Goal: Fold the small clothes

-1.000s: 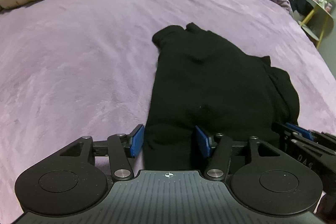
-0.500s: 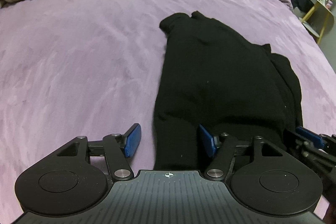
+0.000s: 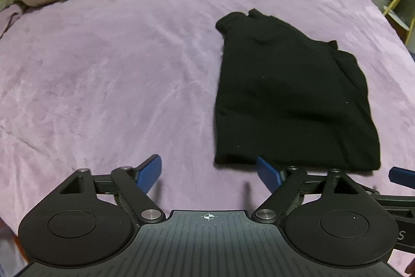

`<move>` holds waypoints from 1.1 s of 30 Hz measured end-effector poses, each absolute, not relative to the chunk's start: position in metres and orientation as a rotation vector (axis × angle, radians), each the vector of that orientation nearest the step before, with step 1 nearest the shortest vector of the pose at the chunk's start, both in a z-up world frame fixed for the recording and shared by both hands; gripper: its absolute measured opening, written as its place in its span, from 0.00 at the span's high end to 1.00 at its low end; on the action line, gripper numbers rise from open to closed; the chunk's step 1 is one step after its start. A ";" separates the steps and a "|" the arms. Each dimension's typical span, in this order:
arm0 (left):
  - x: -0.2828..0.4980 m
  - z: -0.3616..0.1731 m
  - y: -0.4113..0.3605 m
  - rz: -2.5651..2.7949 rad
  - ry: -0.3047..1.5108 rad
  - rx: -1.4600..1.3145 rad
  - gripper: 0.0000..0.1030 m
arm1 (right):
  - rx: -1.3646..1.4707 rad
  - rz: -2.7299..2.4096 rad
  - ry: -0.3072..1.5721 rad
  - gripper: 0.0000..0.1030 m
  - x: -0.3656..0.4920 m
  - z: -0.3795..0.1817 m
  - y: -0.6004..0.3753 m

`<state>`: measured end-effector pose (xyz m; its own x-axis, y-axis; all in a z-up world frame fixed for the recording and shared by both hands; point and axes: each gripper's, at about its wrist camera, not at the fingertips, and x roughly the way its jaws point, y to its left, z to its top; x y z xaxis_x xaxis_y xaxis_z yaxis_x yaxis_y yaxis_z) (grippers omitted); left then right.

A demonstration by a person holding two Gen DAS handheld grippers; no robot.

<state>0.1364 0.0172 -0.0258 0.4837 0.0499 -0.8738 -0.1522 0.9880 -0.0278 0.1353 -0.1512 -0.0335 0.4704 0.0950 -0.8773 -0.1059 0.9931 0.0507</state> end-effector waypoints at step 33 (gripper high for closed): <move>0.121 -0.012 0.003 0.137 1.042 -0.015 0.11 | 0.031 0.027 1.050 0.07 0.123 -0.016 -0.164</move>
<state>0.1209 0.0027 -0.0116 0.4965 0.1062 -0.8615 -0.1207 0.9913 0.0527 0.1227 -0.1642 -0.0161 0.4971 0.0369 -0.8669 -0.0076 0.9992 0.0382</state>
